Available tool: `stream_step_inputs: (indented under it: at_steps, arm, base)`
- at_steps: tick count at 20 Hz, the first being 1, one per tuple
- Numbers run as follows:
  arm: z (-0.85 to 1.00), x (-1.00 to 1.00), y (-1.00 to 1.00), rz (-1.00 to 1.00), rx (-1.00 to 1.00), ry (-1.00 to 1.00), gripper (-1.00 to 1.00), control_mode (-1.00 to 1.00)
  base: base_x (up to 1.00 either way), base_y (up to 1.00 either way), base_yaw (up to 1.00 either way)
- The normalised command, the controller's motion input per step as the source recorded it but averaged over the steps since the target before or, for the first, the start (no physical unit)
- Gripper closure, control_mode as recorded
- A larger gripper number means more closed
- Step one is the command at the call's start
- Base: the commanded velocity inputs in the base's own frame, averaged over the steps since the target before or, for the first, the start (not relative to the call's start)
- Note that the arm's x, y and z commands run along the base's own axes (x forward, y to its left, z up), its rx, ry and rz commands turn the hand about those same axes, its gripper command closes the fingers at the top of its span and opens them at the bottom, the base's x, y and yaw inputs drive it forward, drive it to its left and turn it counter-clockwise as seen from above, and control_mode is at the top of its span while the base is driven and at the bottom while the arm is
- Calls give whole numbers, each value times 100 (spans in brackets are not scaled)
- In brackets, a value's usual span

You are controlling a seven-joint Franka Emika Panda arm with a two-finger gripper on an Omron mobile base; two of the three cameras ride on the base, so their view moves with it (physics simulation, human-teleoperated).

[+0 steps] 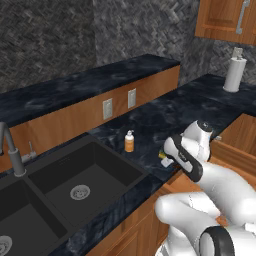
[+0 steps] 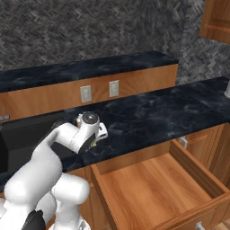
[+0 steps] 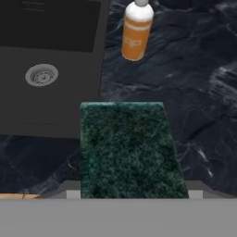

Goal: Restock the sink supplies by placing the sponge and soap dispenser on the counter and next to the sink. Make sure the soap dispenser is upright.

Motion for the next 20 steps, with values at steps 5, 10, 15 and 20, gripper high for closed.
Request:
stream_step_inputs:
  at_steps: [5, 10, 15, 20]
  arm:
    - [-47, 43, 1, 0, 0, 2, 100, -100]
    - [-57, 35, 12, 0, 0, 4, 100, -100]
    - [-40, 27, 38, 0, 0, 4, 100, -100]
    - [-10, 23, 27, 0, 0, 5, -100, -100]
  base:
    - [0, 0, 0]
    - [0, 0, 0]
    - [0, 0, 0]
    - [0, 0, 0]
